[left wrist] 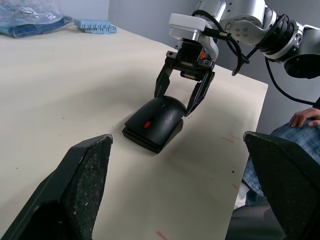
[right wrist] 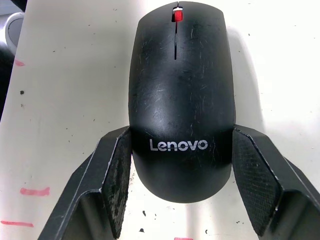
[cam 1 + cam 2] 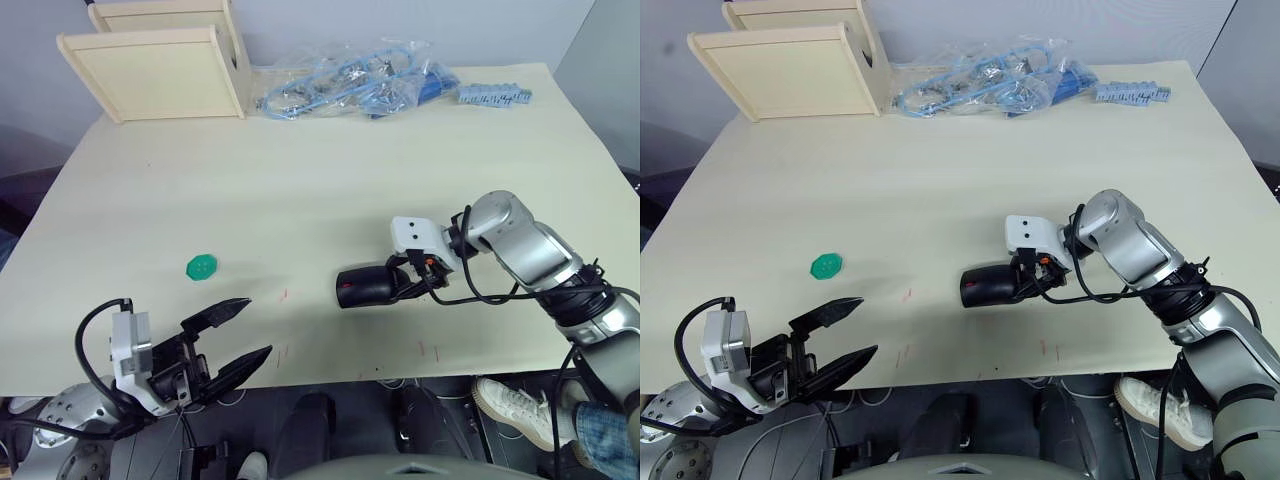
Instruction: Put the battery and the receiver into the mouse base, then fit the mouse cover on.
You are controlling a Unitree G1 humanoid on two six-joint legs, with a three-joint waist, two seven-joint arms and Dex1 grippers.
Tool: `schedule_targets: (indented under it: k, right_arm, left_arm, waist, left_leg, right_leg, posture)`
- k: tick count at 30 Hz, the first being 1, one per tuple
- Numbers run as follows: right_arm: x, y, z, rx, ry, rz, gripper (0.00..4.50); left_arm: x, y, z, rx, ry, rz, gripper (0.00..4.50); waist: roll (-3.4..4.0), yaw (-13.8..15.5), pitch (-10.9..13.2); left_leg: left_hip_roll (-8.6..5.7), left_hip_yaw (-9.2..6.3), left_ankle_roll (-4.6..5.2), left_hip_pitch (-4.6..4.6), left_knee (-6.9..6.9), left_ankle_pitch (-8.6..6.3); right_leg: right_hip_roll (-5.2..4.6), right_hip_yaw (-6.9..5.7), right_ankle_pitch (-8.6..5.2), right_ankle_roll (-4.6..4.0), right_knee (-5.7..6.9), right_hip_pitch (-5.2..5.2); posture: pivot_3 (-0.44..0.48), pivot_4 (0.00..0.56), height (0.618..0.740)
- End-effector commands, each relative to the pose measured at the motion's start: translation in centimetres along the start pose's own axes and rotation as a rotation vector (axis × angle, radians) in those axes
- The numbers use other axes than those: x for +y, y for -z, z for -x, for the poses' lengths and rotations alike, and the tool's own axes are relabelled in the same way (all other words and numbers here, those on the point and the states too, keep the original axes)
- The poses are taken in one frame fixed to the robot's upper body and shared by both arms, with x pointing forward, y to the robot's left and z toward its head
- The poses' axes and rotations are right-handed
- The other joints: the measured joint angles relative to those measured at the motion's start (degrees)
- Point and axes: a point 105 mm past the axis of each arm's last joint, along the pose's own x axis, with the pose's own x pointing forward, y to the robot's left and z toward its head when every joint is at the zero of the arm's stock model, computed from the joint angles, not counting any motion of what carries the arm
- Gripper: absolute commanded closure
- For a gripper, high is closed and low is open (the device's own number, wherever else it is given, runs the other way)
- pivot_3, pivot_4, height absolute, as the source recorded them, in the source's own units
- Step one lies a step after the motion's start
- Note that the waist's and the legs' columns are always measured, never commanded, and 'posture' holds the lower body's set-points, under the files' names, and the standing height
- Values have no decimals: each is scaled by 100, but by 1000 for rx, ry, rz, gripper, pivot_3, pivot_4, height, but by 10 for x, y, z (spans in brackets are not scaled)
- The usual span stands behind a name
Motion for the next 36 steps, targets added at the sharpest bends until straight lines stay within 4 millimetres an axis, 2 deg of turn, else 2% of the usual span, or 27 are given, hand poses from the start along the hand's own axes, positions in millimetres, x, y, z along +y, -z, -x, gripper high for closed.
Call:
schedule_targets:
  k: [1, 29, 31, 36]
  right_arm:
    - [7, 3, -7, 18, -40, 2, 1724]
    - [7, 0, -7, 2, -38, -9, 1724]
    - [6, 0, -7, 1, -31, -7, 1080]
    - [6, -1, -8, -3, -27, -7, 1080]
  left_arm:
    - [-2, -2, -1, -4, 12, -11, 0]
    - [-1, -2, 1, 1, 11, -7, 0]
    - [-1, -1, 1, 2, 11, -7, 0]
    - [-2, -1, 1, 2, 12, -6, 0]
  waist:
    - [0, 0, 0]
    - [0, -16, -1]
    - [0, -16, -1]
    - [-1, -24, -1]
  left_leg:
    - [0, 0, 0, 0, 0, 0]
    - [0, 0, 0, 1, 0, 0]
    - [0, 0, 0, 1, 0, 0]
    - [0, 1, 0, 3, 0, 0]
  right_leg:
    - [0, 0, 0, 0, 0, 0]
    - [0, 1, 0, 0, 1, 0]
    - [0, 1, 0, 0, 1, 0]
    - [1, 2, 0, 0, 2, 1]
  posture:
    - [0, 150, 740]
    - [0, 150, 740]
    - [0, 150, 740]
    - [0, 150, 740]
